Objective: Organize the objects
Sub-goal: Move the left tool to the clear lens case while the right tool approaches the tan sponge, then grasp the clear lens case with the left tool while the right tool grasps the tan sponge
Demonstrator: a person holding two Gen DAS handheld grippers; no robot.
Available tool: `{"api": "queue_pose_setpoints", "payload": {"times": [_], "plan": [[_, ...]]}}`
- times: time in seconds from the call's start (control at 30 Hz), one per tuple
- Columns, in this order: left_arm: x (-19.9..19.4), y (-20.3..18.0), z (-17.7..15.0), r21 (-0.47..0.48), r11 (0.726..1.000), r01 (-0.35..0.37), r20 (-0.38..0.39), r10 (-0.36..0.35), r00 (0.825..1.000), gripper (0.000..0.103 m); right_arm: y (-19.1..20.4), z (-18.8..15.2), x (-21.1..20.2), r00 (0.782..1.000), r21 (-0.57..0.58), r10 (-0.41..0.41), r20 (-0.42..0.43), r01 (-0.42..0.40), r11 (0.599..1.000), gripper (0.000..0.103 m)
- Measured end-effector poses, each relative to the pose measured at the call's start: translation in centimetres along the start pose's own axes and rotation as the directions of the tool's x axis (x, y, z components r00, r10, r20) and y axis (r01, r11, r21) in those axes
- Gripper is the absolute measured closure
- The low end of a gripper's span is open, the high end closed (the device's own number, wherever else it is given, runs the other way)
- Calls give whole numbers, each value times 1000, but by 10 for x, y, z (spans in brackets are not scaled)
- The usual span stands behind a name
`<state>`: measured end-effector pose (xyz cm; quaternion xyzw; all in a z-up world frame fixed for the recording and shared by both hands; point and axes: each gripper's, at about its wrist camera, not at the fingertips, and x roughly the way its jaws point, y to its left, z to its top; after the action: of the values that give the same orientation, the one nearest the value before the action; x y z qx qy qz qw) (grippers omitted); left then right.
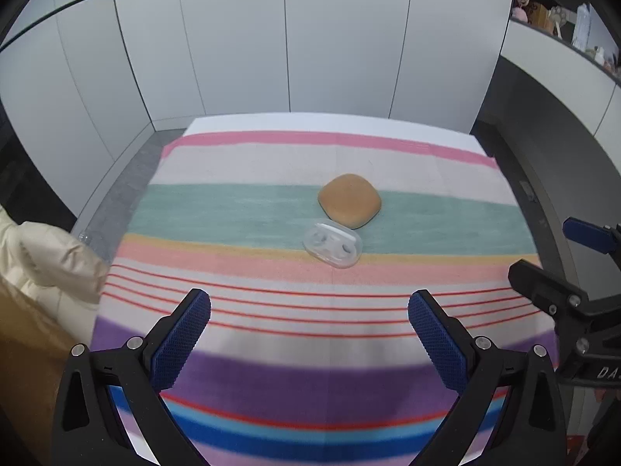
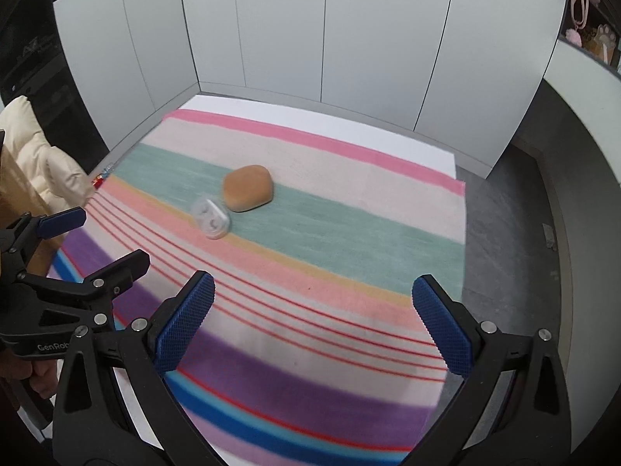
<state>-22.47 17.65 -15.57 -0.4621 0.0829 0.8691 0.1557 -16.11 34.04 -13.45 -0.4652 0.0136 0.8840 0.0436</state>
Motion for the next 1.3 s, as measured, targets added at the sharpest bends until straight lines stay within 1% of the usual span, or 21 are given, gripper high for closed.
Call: {"api": "queue_pose_setpoints", "payload": {"times": [0.07, 0.1, 0.13, 0.17, 0.3, 0.43, 0.5, 0.57, 0.6, 0.63, 0.67, 0.73, 0.77, 0.87, 0.93, 1.0, 1.03, 1.13, 1.2, 1.23, 1.3], "plan": [[16, -4, 2, 14, 1000, 20, -9, -19, 1000, 1, -3, -2, 17, 1000, 9, 14, -15, -14, 1000, 0], [23, -5, 2, 22, 1000, 15, -15, -15, 1000, 2, -3, -3, 25, 1000, 7, 16, -26, -16, 1000, 1], [30, -7, 2, 29, 1000, 8, -22, -7, 1000, 2, -3, -4, 33, 999, 2, 16, -40, -16, 1000, 5], [37, -8, 1, 28, 1000, 7, -28, -6, 1000, 2, -4, -4, 42, 999, -4, 17, -51, -17, 1000, 6], [59, -8, 7, 9, 1000, 29, -32, -28, 999, 2, -10, -4, 63, 998, 11, 15, -63, -14, 1000, 6], [77, -10, 15, 26, 999, 19, -34, -18, 999, 3, -17, -1, 81, 997, 34, 16, -76, -14, 999, 6], [88, -12, 20, 44, 999, 32, -35, -30, 999, 10, -15, 1, 90, 997, 31, 20, -79, -18, 999, 6], [98, -11, 21, 51, 998, 37, -44, -35, 998, 14, -14, 3, 95, 997, 26, 25, -75, -23, 999, 6], [103, -10, 21, 47, 998, 52, -53, -50, 997, 20, -13, 4, 98, 997, 21, 27, -71, -25, 999, 6], [107, -9, 20, 45, 997, 63, -63, -60, 996, 23, -10, 5, 100, 997, 15, 25, -68, -24, 1000, 6], [105, -8, 20, 59, 997, 50, -38, -48, 998, 29, -7, 6, 103, 997, 9, 26, -68, -25, 1000, 6], [105, -5, 20, 78, 995, 59, -24, -57, 998, 42, -2, 8, 110, 996, 11, 41, -75, -40, 999, 6], [104, -1, 20, 79, 995, 56, -17, -55, 998, 45, -1, 9, 112, 996, 18, 51, -75, -50, 999, 6], [103, 14, 20, 44, 998, 38, -21, -37, 999, 45, 5, 15, 118, 994, 44, 91, -68, -88, 995, 6], [101, 24, 20, 37, 999, 9, -11, -9, 1000, 45, 16, 20, 123, 994, 27, 93, -51, -91, 995, 6], [100, 36, 20, 25, 999, -32, -9, 33, 999, 46, 24, 25, 130, 992, 30, 114, -49, -112, 993, 6], [99, 42, 20, 15, 999, -38, -14, 39, 999, 46, 29, 28, 134, 991, 31, 122, -49, -121, 992, 6], [101, 58, 19, -10, 999, -48, -33, 48, 998, 46, 42, 38, 145, 992, 22, 121, -35, -120, 993, 6], [101, 65, 19, -21, 997, -68, -34, 67, 997, 46, 48, 45, 153, 993, 20, 114, -31, -113, 993, 6], [101, 67, 19, -27, 997, -75, -38, 74, 997, 46, 51, 48, 158, 993, 18, 116, -34, -115, 993, 8], [101, 70, 19, -39, 996, -79, -43, 77, 996, 46, 58, 53, 163, 995, -17, 93, -25, -93, 996, 19]]}}
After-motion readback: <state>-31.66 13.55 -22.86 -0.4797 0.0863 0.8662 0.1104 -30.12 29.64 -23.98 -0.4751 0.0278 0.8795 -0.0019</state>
